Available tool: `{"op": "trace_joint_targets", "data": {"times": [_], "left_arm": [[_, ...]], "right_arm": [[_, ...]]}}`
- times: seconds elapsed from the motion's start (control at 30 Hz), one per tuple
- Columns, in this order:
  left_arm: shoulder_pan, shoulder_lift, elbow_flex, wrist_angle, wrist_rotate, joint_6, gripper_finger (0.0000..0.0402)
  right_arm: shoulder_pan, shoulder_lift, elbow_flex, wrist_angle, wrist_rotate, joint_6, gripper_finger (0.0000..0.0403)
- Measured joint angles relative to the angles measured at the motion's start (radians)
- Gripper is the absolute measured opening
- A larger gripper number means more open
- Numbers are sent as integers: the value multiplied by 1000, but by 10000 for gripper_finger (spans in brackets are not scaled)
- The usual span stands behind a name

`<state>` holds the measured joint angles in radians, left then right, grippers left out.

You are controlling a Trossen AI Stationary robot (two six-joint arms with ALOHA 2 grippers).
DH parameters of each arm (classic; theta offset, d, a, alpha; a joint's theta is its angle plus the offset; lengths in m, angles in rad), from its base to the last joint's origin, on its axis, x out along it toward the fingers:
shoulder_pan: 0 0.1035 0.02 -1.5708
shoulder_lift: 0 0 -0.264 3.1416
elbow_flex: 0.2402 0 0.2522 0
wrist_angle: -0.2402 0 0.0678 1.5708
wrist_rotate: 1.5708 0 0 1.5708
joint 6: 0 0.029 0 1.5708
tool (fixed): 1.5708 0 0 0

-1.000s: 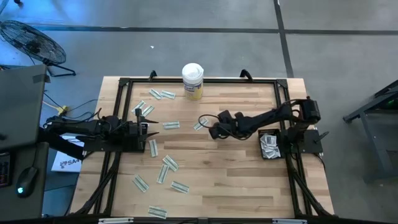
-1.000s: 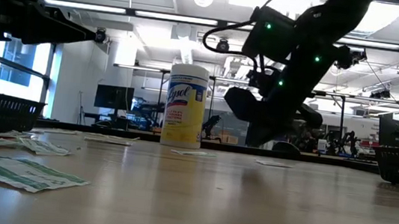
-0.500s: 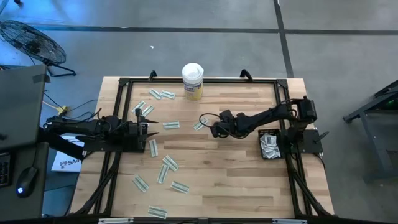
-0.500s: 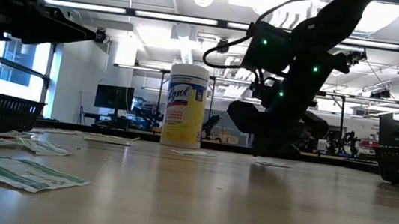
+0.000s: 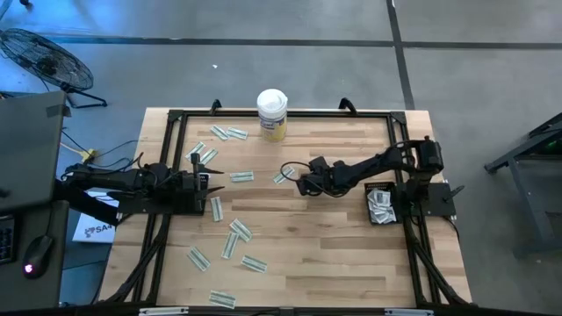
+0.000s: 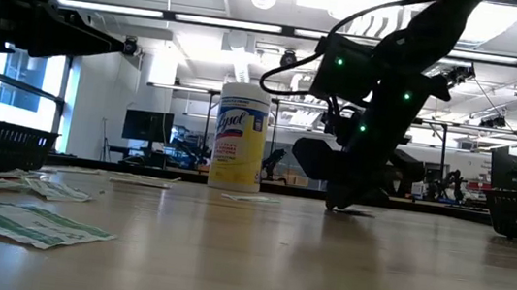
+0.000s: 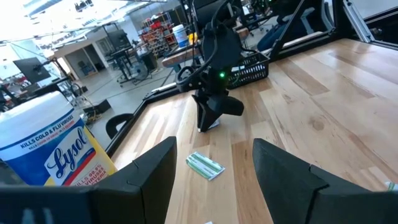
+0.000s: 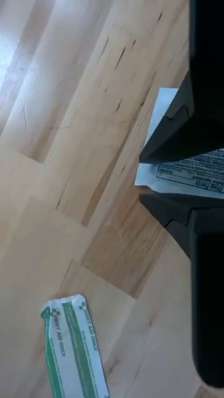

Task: Pick & Place First Aid Supplies
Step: Put the towelette pack into the right black basket

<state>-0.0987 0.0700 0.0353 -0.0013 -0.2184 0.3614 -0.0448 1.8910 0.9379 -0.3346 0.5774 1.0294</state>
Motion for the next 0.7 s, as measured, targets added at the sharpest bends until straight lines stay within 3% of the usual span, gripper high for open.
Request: {"op": "trace_joint_targets", "data": {"times": [0.33,0.7], "left_arm": [[0,0,0,0,0,0,206],[0,0,0,0,0,0,206]], "right_arm": [[-2,21,1,-5,-10,0,5],[15,-1,-1,-5,-7,-15,2]]}}
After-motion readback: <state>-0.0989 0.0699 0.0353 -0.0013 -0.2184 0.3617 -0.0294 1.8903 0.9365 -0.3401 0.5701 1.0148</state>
